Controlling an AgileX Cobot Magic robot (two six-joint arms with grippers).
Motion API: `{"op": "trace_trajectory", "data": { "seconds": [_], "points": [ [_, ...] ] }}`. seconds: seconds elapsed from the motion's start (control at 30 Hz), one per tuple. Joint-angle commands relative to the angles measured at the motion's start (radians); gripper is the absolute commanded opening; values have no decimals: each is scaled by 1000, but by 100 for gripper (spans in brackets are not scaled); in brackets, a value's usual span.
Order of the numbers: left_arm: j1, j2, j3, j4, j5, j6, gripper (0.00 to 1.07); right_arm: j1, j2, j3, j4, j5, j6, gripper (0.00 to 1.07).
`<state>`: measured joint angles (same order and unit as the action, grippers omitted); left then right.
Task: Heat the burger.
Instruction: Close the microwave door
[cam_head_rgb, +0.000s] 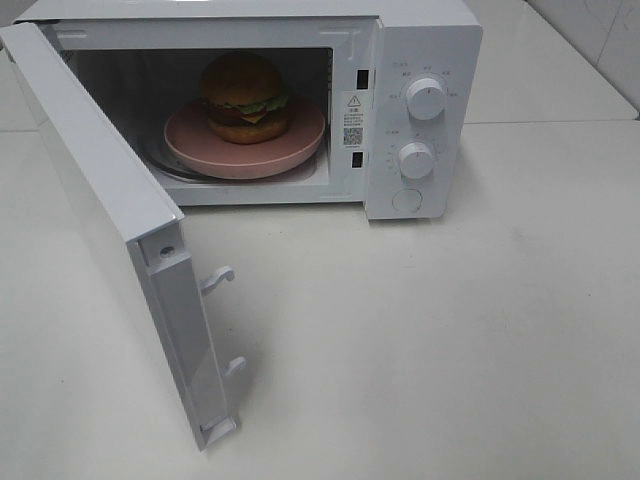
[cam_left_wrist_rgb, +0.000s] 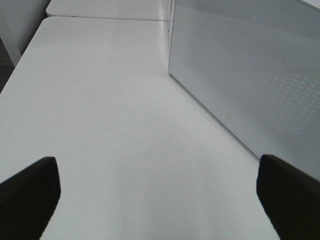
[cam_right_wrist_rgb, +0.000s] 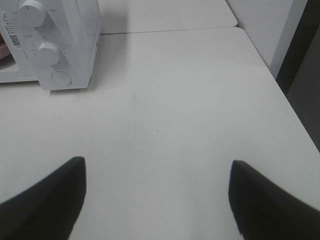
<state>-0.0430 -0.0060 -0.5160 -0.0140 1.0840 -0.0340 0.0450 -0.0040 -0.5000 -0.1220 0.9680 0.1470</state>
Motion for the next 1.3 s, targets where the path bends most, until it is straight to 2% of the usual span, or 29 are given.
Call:
{"op": "trace_trajectory", "data": {
  "seconds": [0.03,0.3,0.37,0.4,0.47,0.5,0.53,0.57,0.6,0.63,0.67,0.7,0.73,0.77,0.8,0.87,1.0,1.03,1.1,1.13,1.2,1.27,1.3],
  "points": [
    [0,-9,-5,-4,-22,-4,100,-3,-27,3,1,-4,-11,76],
    [0,58,-46,-7,-129,-1,100,-3,-27,3,1,-4,-11,76],
    [0,98,-46,-7,-194,-1,93,-3,-27,3,1,-4,-11,76],
    [0,98,-46,-7,-194,-1,93,-3,-27,3,1,-4,-11,76],
    [0,141,-46,-7,-256,-1,74,-3,-27,3,1,-4,-11,76],
    [0,141,-46,-7,-256,-1,74,-3,-27,3,1,-4,-11,76],
    [0,173,-46,-6,-298,-2,58,-3,-27,3,1,-4,-11,76],
    [0,173,-46,-6,-298,-2,58,-3,-27,3,1,-4,-11,76],
    [0,203,-46,-11,-333,-4,49,-3,-27,3,1,-4,-11,76],
    [0,220,-46,-13,-348,-4,31,-3,-27,3,1,-4,-11,76],
    [0,220,-46,-13,-348,-4,31,-3,-27,3,1,-4,-11,76],
    [0,251,-45,-13,-369,-4,14,-3,-27,3,1,-4,-11,76],
    [0,270,-44,-12,-386,-4,5,-3,-27,3,1,-4,-11,76],
    [0,270,-44,-12,-386,-4,5,-3,-27,3,1,-4,-11,76],
    [0,312,-39,-8,-422,0,0,-3,-27,3,1,-4,-11,76],
    [0,329,-35,-4,-447,0,0,-3,-27,3,1,-4,-11,76],
    [0,407,24,14,-657,0,0,-3,-27,3,1,-4,-11,76],
    [0,407,24,14,-657,0,0,-3,-27,3,1,-4,-11,76],
    [0,451,106,14,-874,0,0,-3,-27,3,1,-4,-11,76],
    [0,451,106,14,-874,0,0,-3,-27,3,1,-4,-11,76],
    [0,480,179,14,-1069,0,0,-3,-27,3,1,-4,-11,76],
    [0,489,207,14,-1122,0,0,-3,-27,3,1,-4,-11,76],
    [0,516,257,14,-1242,-1,0,-3,-27,3,1,-4,-11,76]
  ]
}}
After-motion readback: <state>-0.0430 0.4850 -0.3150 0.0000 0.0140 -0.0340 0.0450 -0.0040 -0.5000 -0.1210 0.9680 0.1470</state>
